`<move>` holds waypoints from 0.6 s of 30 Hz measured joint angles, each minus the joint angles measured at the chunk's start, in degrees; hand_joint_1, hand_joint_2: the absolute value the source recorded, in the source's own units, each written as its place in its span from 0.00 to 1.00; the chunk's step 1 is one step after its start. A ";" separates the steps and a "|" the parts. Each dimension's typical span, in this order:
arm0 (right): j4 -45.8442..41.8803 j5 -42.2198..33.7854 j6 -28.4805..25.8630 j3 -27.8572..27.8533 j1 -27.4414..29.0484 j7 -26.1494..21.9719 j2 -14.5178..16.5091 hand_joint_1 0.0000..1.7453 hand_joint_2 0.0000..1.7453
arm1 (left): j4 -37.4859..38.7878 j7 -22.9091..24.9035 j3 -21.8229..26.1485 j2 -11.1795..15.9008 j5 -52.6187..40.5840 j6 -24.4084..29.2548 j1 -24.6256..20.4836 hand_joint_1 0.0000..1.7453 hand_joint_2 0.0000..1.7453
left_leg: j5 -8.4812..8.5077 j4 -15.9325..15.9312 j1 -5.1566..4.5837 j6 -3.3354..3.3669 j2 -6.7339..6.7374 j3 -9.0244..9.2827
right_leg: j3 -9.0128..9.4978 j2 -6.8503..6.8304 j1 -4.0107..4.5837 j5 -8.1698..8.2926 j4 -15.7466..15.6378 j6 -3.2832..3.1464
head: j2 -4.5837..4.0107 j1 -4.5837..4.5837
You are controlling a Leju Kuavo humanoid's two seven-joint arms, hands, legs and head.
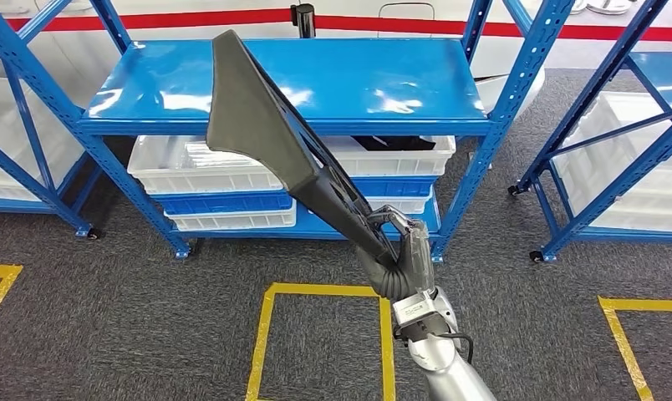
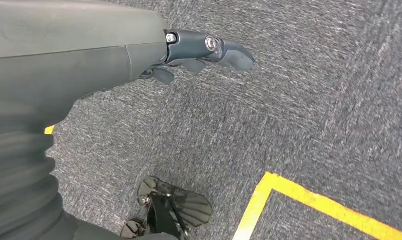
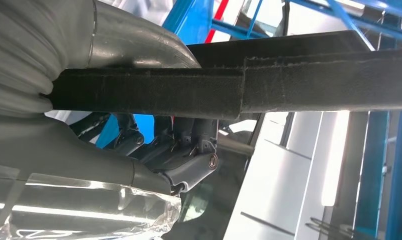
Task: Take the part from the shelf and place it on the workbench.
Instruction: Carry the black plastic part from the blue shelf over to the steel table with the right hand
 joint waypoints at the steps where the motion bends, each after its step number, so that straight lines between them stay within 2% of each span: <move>1: -0.14 0.03 -0.03 0.00 0.04 0.01 0.02 0.98 1.00 | 0.00 -0.01 0.00 0.11 0.01 -0.03 -0.03 0.00 1.00 | 1.14 -3.52 -0.23 0.44 0.94 1.99 | 0.01 -0.37 0.25 -0.02 -0.01 0.09 | 0.00 0.05; 2: -0.23 0.05 -0.05 0.00 0.09 0.01 0.07 0.98 1.00 | 0.00 0.00 0.00 0.21 0.01 -0.05 -0.06 0.00 1.00 | 1.66 -5.66 -0.51 0.87 1.59 3.12 | 0.00 -0.71 0.43 -0.05 -0.01 0.22 | 0.01 0.04; 3: -0.30 0.09 -0.06 0.00 0.21 0.00 0.10 0.98 1.00 | 0.00 0.00 0.00 0.29 0.02 -0.07 -0.08 0.00 1.00 | 1.65 -6.40 -0.78 1.24 1.80 3.37 | -0.02 -1.07 0.58 -0.07 -0.03 0.41 | 0.01 0.07; 5: -0.45 0.16 -0.07 0.00 0.46 -0.01 0.18 0.98 1.00 | 0.01 0.02 0.00 0.41 0.03 -0.09 -0.06 0.00 1.00 | 2.08 -6.77 -0.85 1.98 0.75 3.23 | -0.09 -1.65 0.72 -0.15 -0.06 0.97 | 0.01 0.04; 7: -0.70 0.24 -0.14 0.01 0.66 -0.05 0.20 0.98 1.00 | 0.01 -0.02 0.00 0.38 0.00 -0.24 -0.06 0.00 1.00 | 2.87 -7.70 -0.61 2.87 -0.21 3.39 | -1.05 -0.18 0.69 -1.43 1.82 1.16 | 0.01 0.10; 8: -0.81 0.25 -0.19 0.01 0.79 -0.08 0.14 0.98 1.00 | 0.01 -0.06 0.00 0.33 -0.07 -0.38 -0.10 0.00 1.00 | 3.25 -8.08 -0.45 3.24 -0.71 3.45 | -2.33 1.09 0.61 -2.86 4.49 1.01 | 0.01 0.22; 9: -0.87 0.24 -0.24 -0.01 1.03 -0.11 0.03 0.98 1.00 | 0.01 -0.10 0.00 0.30 -0.14 -0.51 -0.14 0.00 1.00 | 3.44 -8.17 -0.50 3.44 -1.28 3.31 | -4.13 2.25 0.44 -4.66 8.40 0.73 | 0.01 0.31; 10: -0.91 0.24 -0.27 -0.02 1.34 -0.14 -0.11 0.98 1.00 | 0.01 -0.13 0.00 0.29 -0.22 -0.61 -0.16 0.00 1.00 | 3.56 -8.16 -0.51 3.54 -1.95 3.12 | -6.15 2.85 0.29 -6.35 12.70 0.60 | 0.01 0.39; 11: -0.91 0.23 -0.30 -0.04 1.68 -0.14 -0.26 0.98 1.00 | 0.01 -0.15 0.00 0.29 -0.29 -0.65 -0.14 0.00 1.00 | 3.64 -8.15 -0.51 3.51 -2.66 2.96 | -7.78 3.07 0.14 -7.46 16.08 0.72 | 0.00 0.48; 12: -0.91 0.22 -0.31 -0.04 1.96 -0.14 -0.39 0.98 1.00 | 0.01 -0.16 0.00 0.29 -0.34 -0.68 -0.09 0.00 1.00 | 3.73 -8.11 -0.50 3.43 -3.39 2.84 | -8.53 3.15 -0.01 -7.71 17.60 1.13 | 0.00 0.48; 13: -0.91 0.22 -0.31 -0.04 2.12 -0.14 -0.48 0.98 1.00 | 0.01 -0.16 0.00 0.27 -0.38 -0.71 -0.05 0.00 1.00 | 3.80 -8.04 -0.48 3.31 -4.11 2.77 | -8.00 3.19 -0.19 -6.91 16.51 1.75 | 0.00 0.49; 15: -0.95 0.21 -0.32 -0.04 2.20 -0.14 -0.59 0.98 1.00 | 0.01 -0.16 -0.01 0.23 -0.44 -0.76 -0.03 0.00 1.00 | 3.77 -7.57 -0.40 2.90 -5.50 2.60 | -4.15 4.14 -0.81 -3.71 8.73 3.11 | 0.00 0.52; 16: -1.03 0.20 -0.34 -0.04 2.24 -0.14 -0.62 0.98 1.00 | 0.01 -0.20 -0.02 0.24 -0.47 -0.77 -0.03 0.00 1.00 | 3.61 -7.09 -0.48 2.54 -6.16 2.36 | -2.33 4.76 -1.02 -2.37 4.90 3.35 | 0.00 0.54; 17: -1.16 0.21 -0.36 -0.05 2.34 -0.14 -0.64 0.98 1.00 | 0.01 -0.27 -0.02 0.27 -0.51 -0.78 -0.01 0.00 1.00 | 3.46 -6.68 -0.55 2.16 -6.64 2.05 | -1.10 5.24 -1.14 -1.55 2.37 3.23 | 0.00 0.52; 18: -1.34 0.22 -0.38 -0.05 2.47 -0.14 -0.66 0.98 1.00 | 0.01 -0.35 -0.02 0.31 -0.55 -0.79 0.05 0.00 1.00 | 3.41 -6.38 -0.58 1.76 -7.04 1.70 | -0.65 5.48 -1.09 -1.22 1.29 2.84 | 0.00 0.49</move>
